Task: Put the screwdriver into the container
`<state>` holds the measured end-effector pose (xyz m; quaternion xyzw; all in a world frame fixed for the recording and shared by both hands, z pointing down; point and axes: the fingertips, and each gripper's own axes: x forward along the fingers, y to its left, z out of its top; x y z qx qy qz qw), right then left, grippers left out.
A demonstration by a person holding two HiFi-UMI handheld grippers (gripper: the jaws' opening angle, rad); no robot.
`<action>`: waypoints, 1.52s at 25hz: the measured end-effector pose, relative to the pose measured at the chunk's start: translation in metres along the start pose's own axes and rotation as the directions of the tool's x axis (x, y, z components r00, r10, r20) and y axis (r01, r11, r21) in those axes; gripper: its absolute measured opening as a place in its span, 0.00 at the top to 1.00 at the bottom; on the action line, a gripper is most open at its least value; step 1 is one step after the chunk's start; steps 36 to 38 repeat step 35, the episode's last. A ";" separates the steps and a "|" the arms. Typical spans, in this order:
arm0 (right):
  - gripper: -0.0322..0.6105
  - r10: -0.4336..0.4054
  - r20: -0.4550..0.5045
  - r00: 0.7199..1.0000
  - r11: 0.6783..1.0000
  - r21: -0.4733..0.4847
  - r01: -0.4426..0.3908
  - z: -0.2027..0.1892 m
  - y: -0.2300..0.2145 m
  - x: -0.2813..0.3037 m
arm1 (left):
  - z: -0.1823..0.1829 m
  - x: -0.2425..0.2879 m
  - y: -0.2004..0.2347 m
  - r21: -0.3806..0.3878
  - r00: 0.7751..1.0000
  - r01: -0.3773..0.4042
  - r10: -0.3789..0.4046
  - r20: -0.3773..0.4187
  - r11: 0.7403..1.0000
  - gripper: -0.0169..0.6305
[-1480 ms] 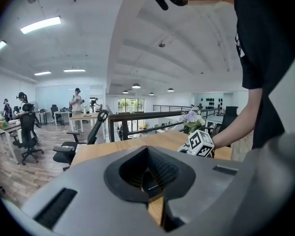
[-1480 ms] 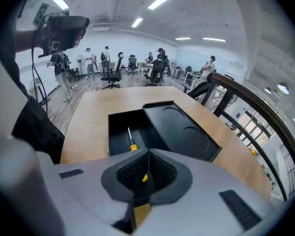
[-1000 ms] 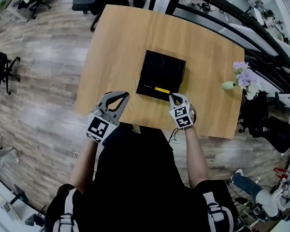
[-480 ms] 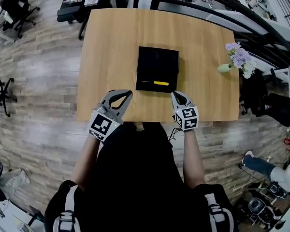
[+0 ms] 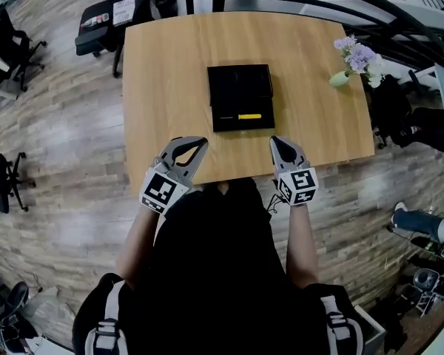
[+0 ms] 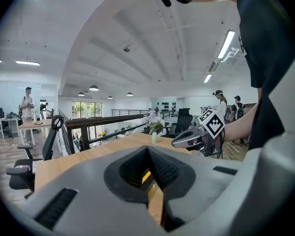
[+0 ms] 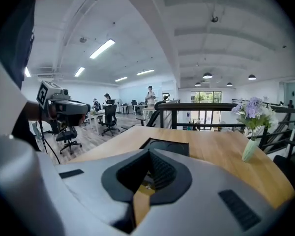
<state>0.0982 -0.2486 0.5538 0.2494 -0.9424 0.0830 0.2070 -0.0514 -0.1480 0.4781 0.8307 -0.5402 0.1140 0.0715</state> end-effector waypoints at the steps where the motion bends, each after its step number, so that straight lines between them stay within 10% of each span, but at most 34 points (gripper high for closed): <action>1: 0.91 -0.003 0.014 1.000 1.000 0.007 0.003 0.001 0.003 -0.004 | -0.001 -0.001 -0.001 0.001 1.000 0.007 -0.007 -0.008 1.000 0.94; 38: 0.91 0.038 -0.048 0.998 0.991 -0.128 -0.044 0.005 0.039 -0.012 | -0.005 -0.004 0.007 -0.012 0.999 0.034 -0.034 0.013 0.999 0.94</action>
